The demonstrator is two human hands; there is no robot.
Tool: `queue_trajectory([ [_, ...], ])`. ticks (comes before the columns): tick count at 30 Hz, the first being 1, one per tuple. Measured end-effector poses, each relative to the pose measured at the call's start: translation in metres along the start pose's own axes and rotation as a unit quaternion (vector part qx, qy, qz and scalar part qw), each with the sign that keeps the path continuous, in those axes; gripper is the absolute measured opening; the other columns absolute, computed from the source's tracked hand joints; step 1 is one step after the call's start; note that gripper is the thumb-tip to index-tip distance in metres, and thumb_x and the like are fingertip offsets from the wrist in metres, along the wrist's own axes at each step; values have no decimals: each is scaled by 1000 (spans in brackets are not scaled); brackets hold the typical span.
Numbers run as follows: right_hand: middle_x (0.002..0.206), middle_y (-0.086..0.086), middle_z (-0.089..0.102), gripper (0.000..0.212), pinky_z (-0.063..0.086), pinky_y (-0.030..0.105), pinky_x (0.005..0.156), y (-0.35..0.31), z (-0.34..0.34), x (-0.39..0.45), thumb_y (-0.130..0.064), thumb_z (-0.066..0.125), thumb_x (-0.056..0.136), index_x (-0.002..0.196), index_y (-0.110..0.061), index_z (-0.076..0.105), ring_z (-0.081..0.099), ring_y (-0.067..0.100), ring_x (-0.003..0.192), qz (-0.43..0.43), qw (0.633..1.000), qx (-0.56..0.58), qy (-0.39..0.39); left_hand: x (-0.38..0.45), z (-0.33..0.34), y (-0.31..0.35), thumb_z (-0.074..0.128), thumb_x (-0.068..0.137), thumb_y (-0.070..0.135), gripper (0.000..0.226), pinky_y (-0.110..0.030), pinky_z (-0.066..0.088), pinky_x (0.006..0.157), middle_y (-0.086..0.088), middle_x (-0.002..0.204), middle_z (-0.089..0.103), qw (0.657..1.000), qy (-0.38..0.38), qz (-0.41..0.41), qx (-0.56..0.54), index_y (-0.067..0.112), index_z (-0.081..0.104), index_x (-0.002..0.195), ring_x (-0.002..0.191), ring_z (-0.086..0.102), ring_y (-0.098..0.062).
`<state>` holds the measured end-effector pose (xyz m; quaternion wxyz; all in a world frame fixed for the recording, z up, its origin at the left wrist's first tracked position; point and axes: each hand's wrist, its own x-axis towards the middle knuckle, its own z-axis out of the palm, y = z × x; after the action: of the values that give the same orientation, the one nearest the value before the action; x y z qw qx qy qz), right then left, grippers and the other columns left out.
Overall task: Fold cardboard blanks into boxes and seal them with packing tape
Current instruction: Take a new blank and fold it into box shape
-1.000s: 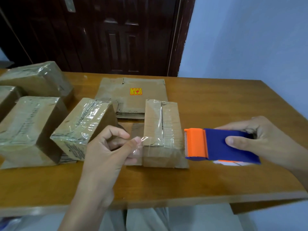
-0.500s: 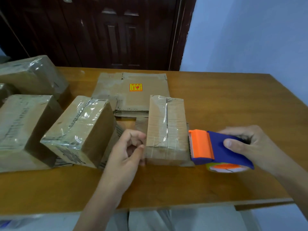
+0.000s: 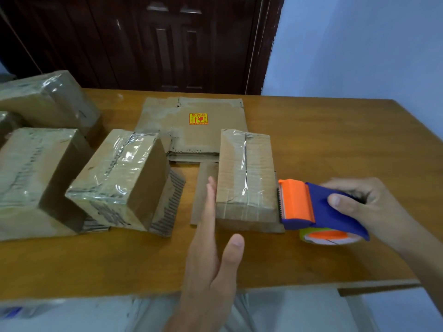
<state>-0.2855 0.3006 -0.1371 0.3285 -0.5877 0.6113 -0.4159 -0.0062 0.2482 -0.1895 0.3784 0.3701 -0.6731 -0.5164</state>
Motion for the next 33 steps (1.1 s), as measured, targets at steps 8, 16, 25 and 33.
queue_trajectory([
  [8, 77, 4, 74, 22, 46, 16, 58, -4, -1, -4, -35, 61, 90, 92, -29, 82, 65, 10, 62, 21, 999, 21, 21, 14, -29, 10, 14, 104, 67, 66, -40, 28, 126, 31, 168, 18, 975, 48, 71, 207, 40, 26, 164, 155, 15, 8],
  [16, 79, 5, 74, 21, 45, 15, 59, -6, -1, -9, -33, 63, 94, 96, -24, 82, 64, 9, 64, 33, 999, 28, 31, 79, 0, 39, 48, 109, 44, 66, -38, 9, 132, 31, 170, 3, 976, -63, 82, 194, 40, 16, 166, 154, -3, 13],
  [25, 87, 4, 79, 27, 50, 15, 61, 3, -12, -16, -26, 63, 92, 107, -11, 80, 72, 11, 70, 39, 996, 53, 52, 87, -8, 28, 43, 105, 48, 61, -31, 11, 125, 28, 171, 10, 939, -93, 120, 307, 37, 30, 163, 154, -6, 12],
  [33, 95, 7, 81, 15, 58, 24, 67, 0, -30, -27, -35, 72, 95, 104, -29, 83, 78, 25, 81, 38, 998, 30, 42, 88, -12, 22, 31, 102, 65, 61, -37, 12, 125, 30, 170, 12, 935, -88, 128, 320, 43, 36, 159, 154, -5, 12],
])
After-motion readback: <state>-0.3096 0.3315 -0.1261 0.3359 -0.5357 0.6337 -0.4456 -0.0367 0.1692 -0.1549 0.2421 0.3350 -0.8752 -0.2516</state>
